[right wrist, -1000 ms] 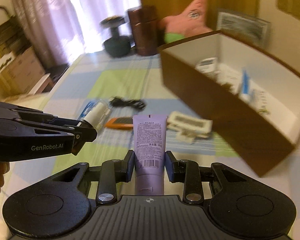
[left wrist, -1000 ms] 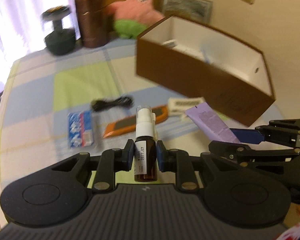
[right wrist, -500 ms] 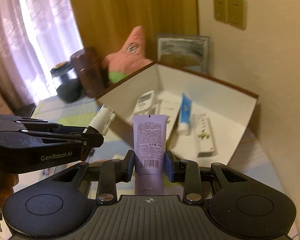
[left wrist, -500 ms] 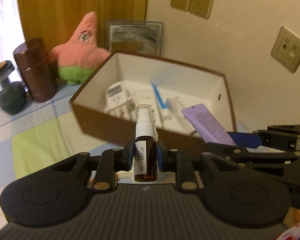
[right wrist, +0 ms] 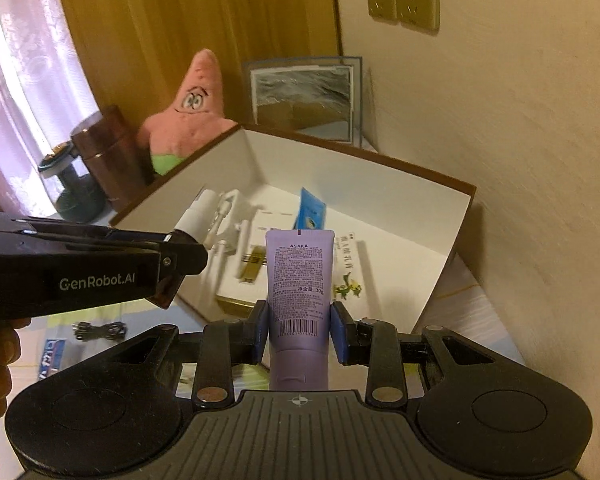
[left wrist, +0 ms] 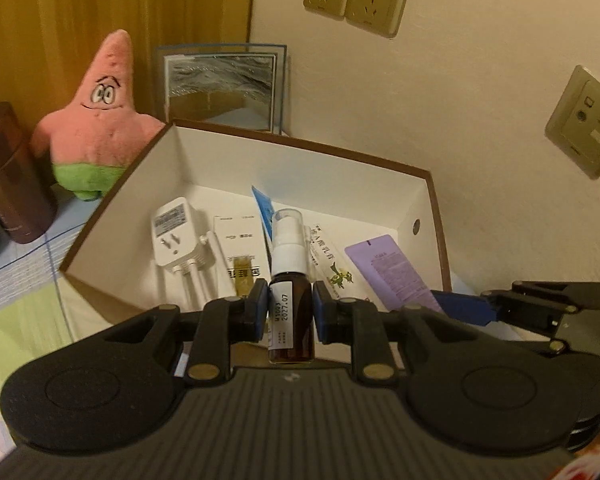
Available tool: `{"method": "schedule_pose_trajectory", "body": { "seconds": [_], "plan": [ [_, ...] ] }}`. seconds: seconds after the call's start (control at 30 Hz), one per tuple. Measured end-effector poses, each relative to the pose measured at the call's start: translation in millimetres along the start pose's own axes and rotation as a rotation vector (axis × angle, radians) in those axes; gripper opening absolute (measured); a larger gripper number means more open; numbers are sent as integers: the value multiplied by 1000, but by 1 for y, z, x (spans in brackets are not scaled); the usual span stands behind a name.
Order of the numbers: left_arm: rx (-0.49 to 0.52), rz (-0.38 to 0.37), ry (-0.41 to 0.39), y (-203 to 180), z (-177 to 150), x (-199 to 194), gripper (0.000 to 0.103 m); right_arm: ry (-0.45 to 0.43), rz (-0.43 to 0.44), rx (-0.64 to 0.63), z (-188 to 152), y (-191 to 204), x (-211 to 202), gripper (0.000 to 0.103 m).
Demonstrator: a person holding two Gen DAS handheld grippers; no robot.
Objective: Organize rigid objects
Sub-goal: 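Lower both items into the brown box and open both tools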
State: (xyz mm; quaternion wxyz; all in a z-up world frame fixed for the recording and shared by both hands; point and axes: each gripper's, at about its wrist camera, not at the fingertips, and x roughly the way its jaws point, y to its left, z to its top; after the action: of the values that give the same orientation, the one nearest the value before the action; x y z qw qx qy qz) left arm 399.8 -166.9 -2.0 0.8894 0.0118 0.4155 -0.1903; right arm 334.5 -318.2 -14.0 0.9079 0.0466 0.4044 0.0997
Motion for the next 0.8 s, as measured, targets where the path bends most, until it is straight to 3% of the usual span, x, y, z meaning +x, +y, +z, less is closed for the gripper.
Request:
{"method": "schedule_pose_trajectory", "body": {
  "seconds": [0.6, 0.8],
  "plan": [
    [-4, -38, 179, -1, 8, 75, 19, 102, -37, -3, 6, -18, 52, 29],
    [5, -44, 185, -1, 7, 79, 25, 116, -39, -8, 7, -18, 57, 29]
  ]
}}
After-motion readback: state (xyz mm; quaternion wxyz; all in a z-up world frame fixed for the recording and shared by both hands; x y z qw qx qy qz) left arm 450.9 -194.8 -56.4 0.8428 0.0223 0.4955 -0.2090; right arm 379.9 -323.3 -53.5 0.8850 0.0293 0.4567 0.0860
